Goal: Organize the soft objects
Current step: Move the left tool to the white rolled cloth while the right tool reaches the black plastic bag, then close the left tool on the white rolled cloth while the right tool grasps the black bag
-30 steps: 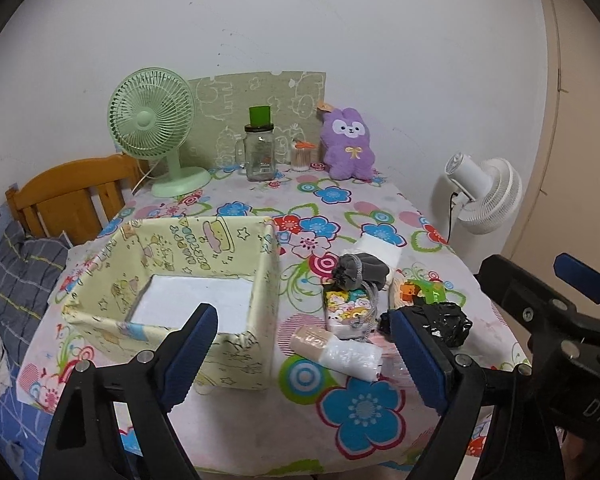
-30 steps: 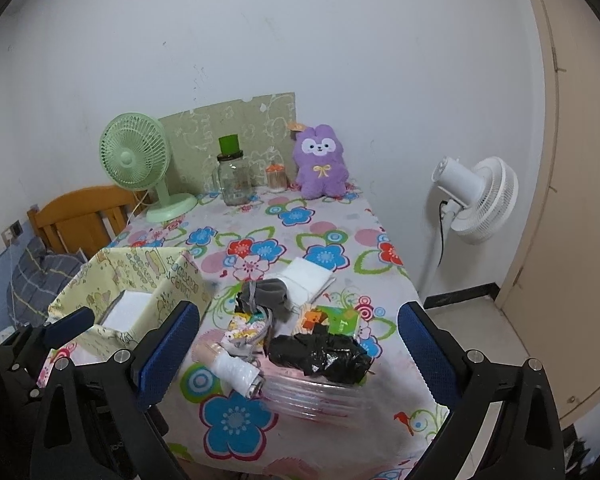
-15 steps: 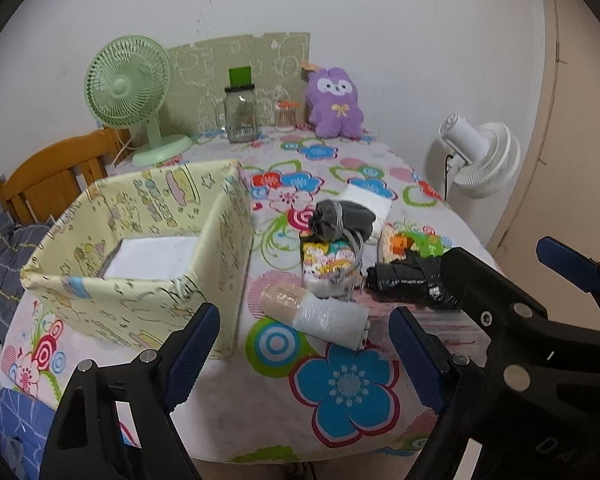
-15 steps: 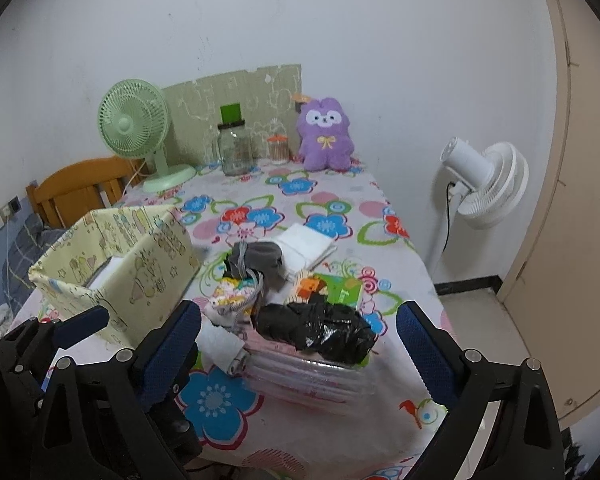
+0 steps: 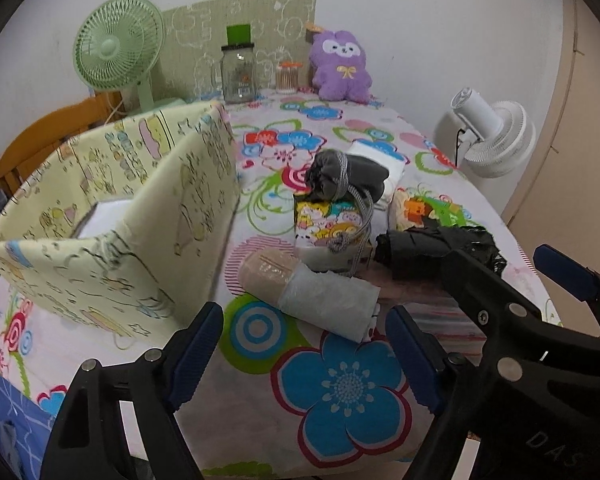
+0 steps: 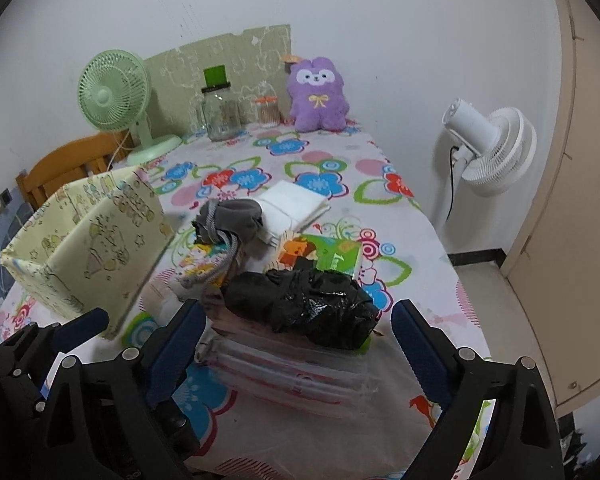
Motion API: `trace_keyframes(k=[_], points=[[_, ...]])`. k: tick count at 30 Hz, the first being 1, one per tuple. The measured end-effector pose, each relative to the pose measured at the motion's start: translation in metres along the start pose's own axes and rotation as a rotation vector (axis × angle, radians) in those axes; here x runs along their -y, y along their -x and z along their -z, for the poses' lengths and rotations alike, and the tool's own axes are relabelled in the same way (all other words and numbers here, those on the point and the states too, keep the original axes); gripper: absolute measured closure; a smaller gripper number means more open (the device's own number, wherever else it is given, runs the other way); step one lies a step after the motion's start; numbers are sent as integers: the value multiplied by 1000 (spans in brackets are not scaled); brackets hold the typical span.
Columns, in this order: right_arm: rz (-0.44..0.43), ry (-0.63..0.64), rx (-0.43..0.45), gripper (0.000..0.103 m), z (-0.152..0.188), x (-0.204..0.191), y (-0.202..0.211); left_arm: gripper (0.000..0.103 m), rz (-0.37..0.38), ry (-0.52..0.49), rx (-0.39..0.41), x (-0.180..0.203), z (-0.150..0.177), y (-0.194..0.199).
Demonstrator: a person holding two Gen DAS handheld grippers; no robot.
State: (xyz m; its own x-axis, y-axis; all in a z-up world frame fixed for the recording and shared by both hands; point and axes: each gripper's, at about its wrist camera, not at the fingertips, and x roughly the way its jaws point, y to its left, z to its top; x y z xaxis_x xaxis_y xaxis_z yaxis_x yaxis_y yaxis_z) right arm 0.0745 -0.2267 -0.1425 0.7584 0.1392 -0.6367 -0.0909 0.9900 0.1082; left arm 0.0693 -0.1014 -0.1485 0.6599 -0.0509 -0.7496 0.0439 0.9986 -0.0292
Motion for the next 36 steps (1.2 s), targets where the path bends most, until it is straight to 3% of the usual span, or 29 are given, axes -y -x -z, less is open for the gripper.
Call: trace_keyframes(k=[14,22,27,36], points=[[-3,-22,-76,11,-3,8,-37,20,-15,10,-44,4,-3,-25],[-8,-30,-101,19,0,7,-48,34,6,13,-59,3,-1,-31],[-13,-40,-107,31,0,8,-49,45,16,0,-52,6,-1,-31],[-13,-54,-90,44,0,8,-43,54,38,8,-54,4,-3,-27]])
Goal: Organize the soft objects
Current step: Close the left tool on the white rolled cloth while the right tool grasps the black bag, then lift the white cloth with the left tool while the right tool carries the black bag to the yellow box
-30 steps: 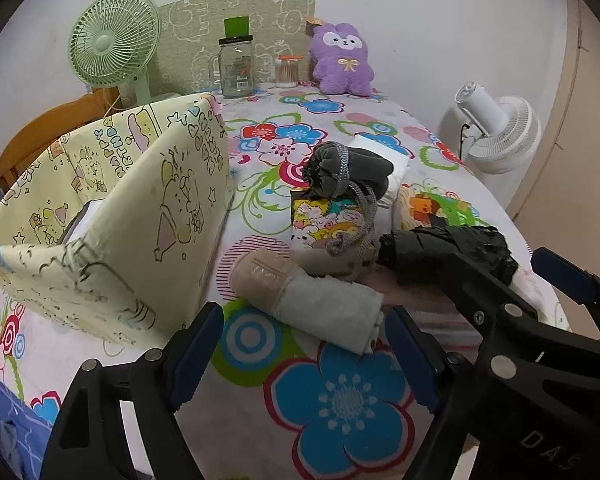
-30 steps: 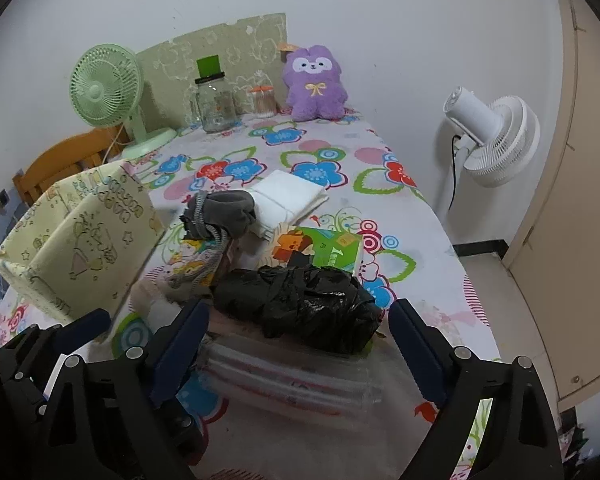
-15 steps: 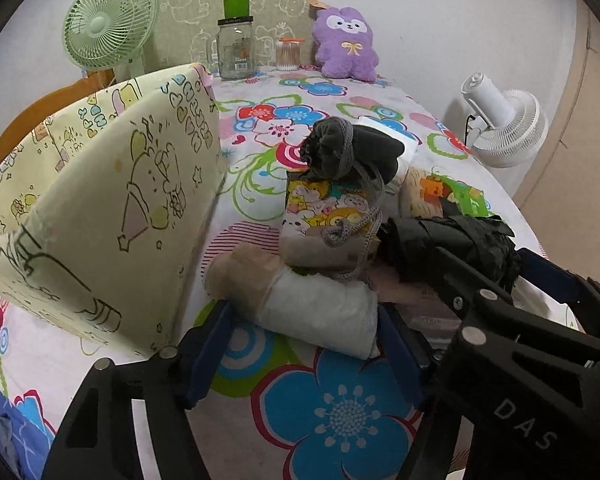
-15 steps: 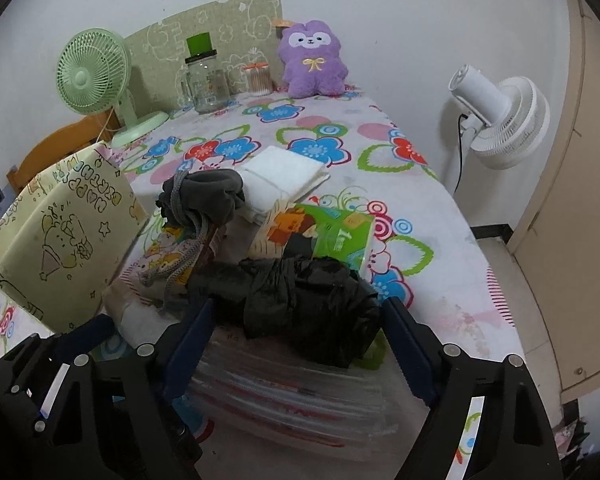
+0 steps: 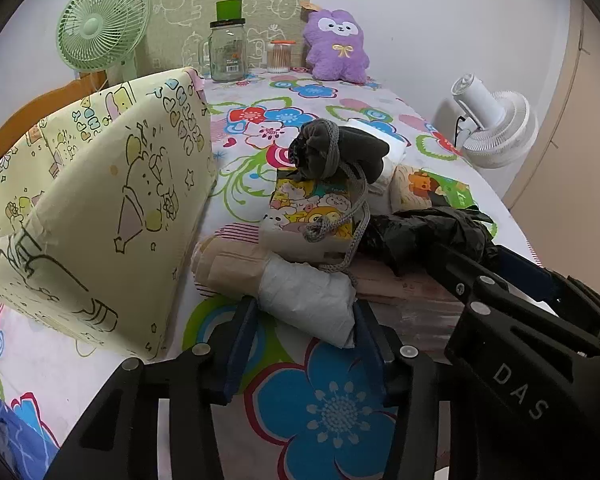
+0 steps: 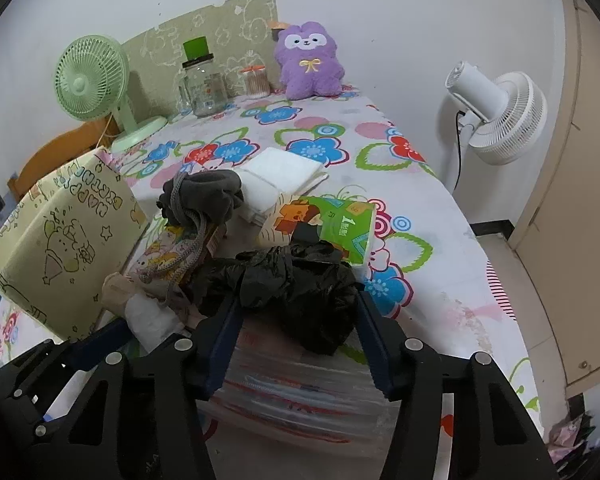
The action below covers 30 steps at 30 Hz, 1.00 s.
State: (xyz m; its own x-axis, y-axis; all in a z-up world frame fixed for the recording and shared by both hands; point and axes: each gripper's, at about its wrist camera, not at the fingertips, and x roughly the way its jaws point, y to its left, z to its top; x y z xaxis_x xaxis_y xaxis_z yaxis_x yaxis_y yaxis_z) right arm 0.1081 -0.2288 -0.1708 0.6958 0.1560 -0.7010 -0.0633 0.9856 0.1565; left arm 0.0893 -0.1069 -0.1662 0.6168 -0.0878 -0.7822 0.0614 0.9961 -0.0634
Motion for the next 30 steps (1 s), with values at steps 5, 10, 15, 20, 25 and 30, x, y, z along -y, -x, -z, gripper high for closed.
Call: trace_keyframes(k=[5,10,15,20,25,30], points=[[-4,-3,11,47,-2,0,4,63,12,-3,7,0,-2,3],[-5,-3,19,48,-2,-2,8,65,20,-15,12,0,-2,5],[-10,-7,28,48,-1,-3,12,67,25,-13,17,0,-3,9],[-13,-6,47,48,-4,-5,20,67,25,-15,37,1,-5,19],[-10,-5,81,48,-9,-6,32,67,24,-22,69,1,-9,31],[-10,-5,110,48,-15,-7,45,67,29,-26,96,1,-13,43]])
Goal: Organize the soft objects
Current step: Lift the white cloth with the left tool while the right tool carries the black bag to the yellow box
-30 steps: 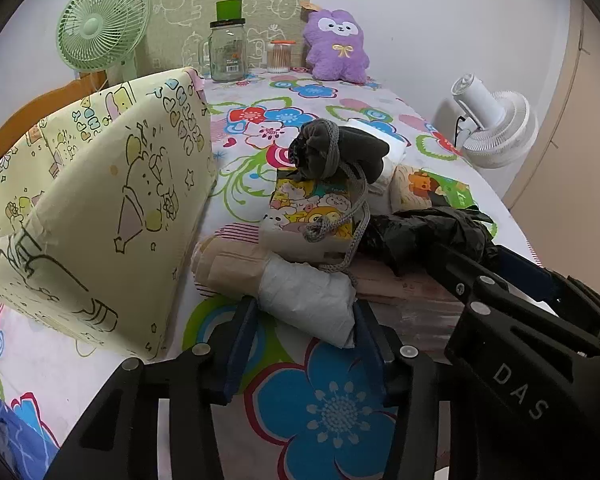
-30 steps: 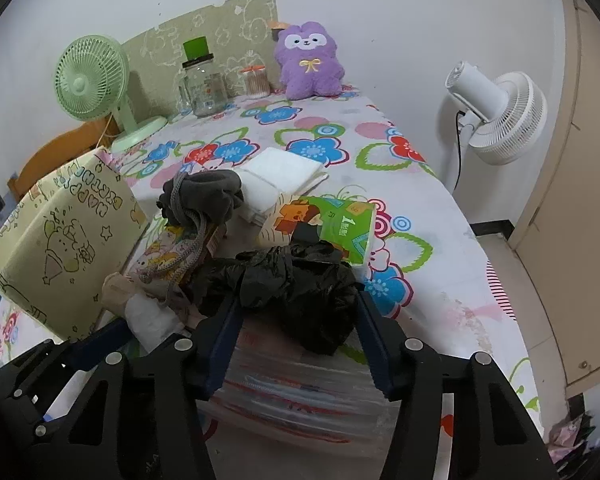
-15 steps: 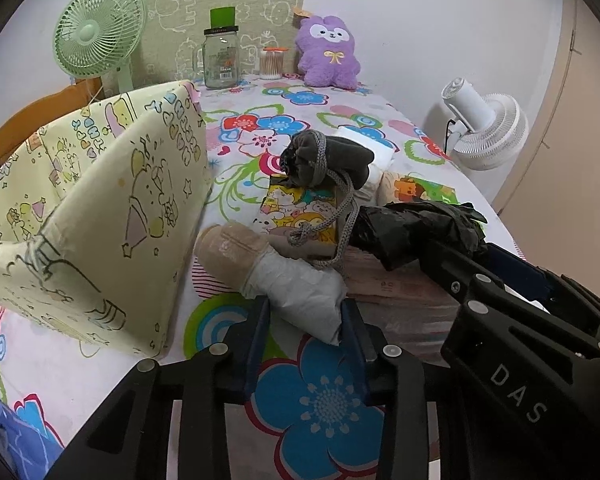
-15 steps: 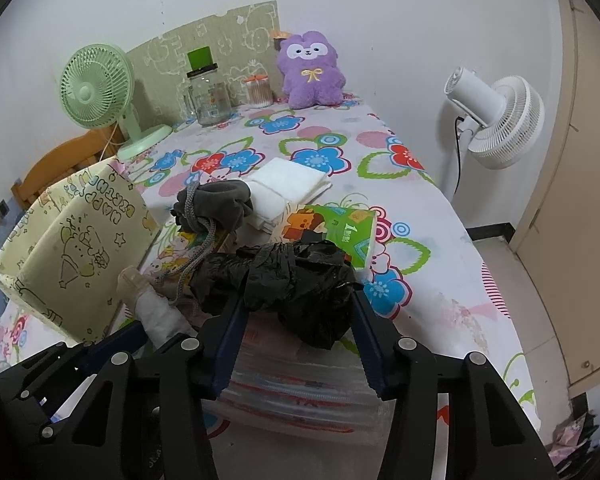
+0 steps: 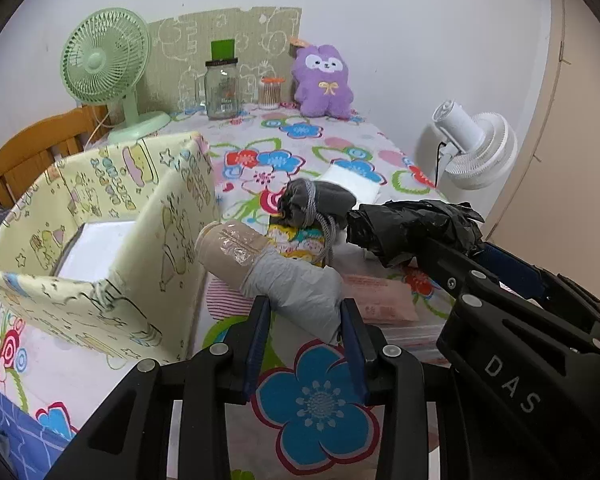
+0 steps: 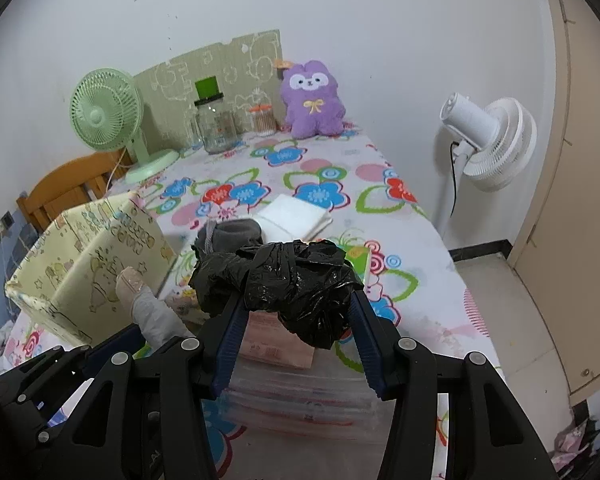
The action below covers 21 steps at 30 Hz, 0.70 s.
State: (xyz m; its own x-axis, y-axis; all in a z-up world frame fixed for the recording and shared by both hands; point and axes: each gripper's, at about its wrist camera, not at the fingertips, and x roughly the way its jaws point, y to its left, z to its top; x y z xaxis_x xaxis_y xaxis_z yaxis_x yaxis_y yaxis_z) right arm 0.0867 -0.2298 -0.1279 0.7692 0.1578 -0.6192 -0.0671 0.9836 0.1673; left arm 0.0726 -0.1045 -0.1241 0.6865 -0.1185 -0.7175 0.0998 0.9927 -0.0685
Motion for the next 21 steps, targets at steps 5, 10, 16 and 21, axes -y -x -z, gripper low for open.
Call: trace_keyframes(k=[5,10,16,21], points=[[5,2,19,48,-5,-3,13,67,4,-5,22,1,-4,13],[5,-4,44,48,-13,-6,28,67,6,-18,46,2,-9,29],[7,7,66,48,-23,-14,44,67,15,-44,73,2,-19,49],[12,17,91,48,-30,-22,55,67,16,-54,100,-2,-27,62]])
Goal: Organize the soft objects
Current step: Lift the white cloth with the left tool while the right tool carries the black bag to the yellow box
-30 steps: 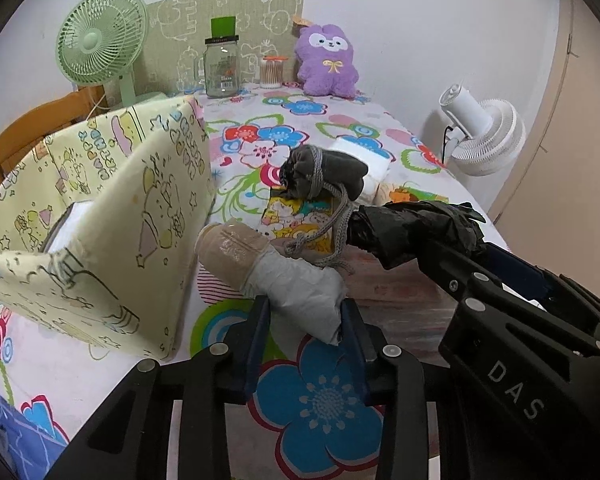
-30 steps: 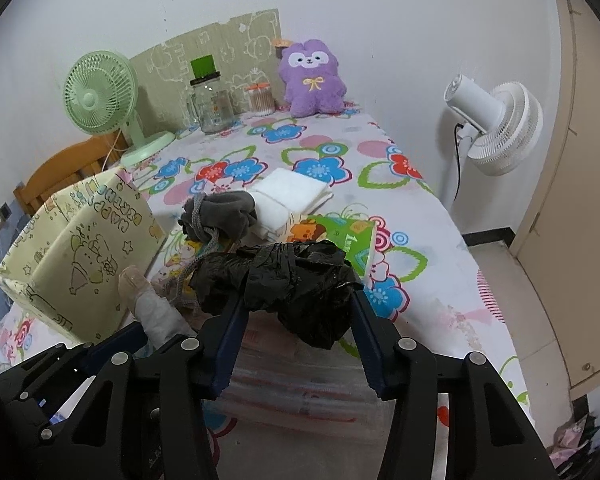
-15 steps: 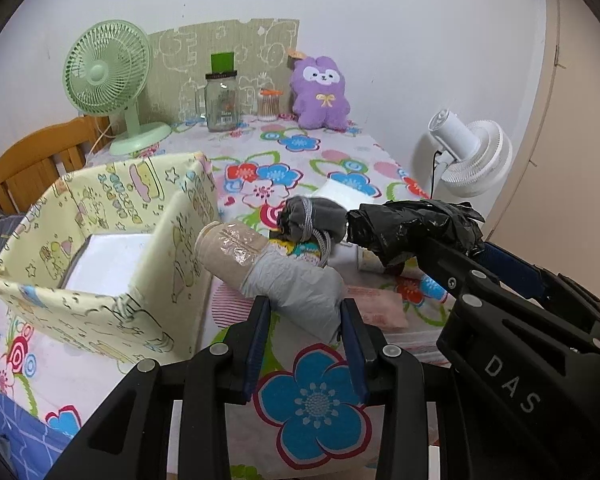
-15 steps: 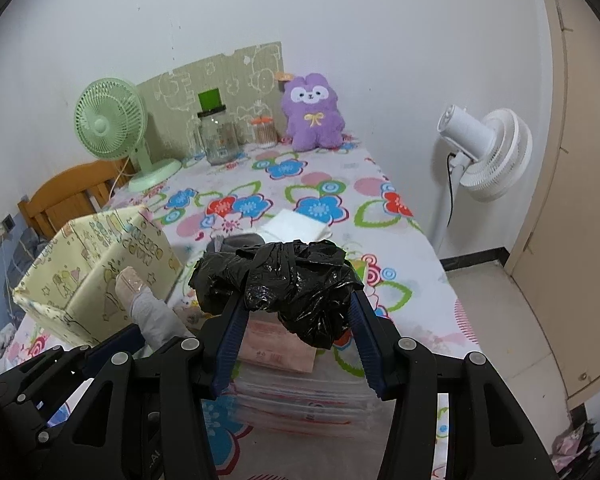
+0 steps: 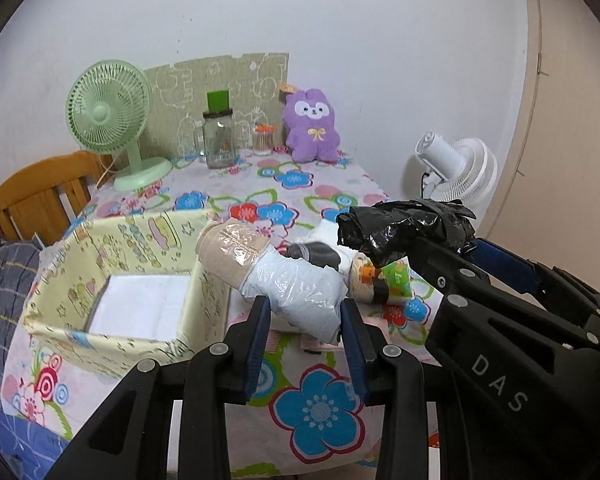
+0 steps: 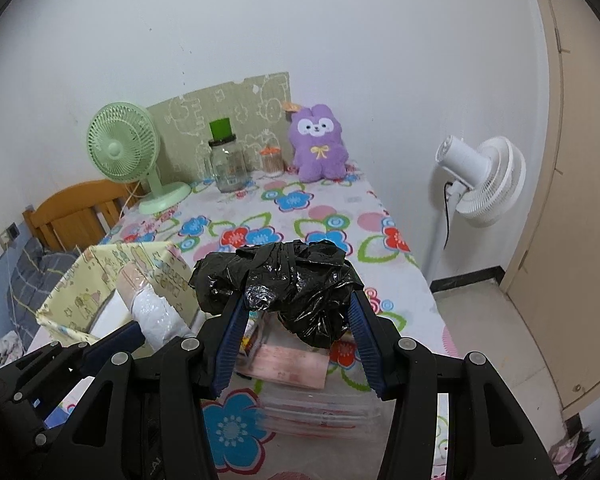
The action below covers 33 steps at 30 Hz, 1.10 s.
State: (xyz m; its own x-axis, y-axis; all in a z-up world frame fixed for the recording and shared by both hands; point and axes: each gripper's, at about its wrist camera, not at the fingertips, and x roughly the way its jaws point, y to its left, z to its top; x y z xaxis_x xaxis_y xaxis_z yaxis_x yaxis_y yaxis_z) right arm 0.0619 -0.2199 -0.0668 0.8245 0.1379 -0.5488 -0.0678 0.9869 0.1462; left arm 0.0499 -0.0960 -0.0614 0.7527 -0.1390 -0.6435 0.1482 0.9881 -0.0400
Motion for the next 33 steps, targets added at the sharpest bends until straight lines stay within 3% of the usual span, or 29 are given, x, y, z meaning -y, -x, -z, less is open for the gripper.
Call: trace_keyframes(k=[18,33], points=[[-28,71,37,48,-24,-48,13,67,-21,6,39,-41,-21,16],[-89,100,2,48,-35,-104,-14,67,-69,46,33,-97,-31,3]])
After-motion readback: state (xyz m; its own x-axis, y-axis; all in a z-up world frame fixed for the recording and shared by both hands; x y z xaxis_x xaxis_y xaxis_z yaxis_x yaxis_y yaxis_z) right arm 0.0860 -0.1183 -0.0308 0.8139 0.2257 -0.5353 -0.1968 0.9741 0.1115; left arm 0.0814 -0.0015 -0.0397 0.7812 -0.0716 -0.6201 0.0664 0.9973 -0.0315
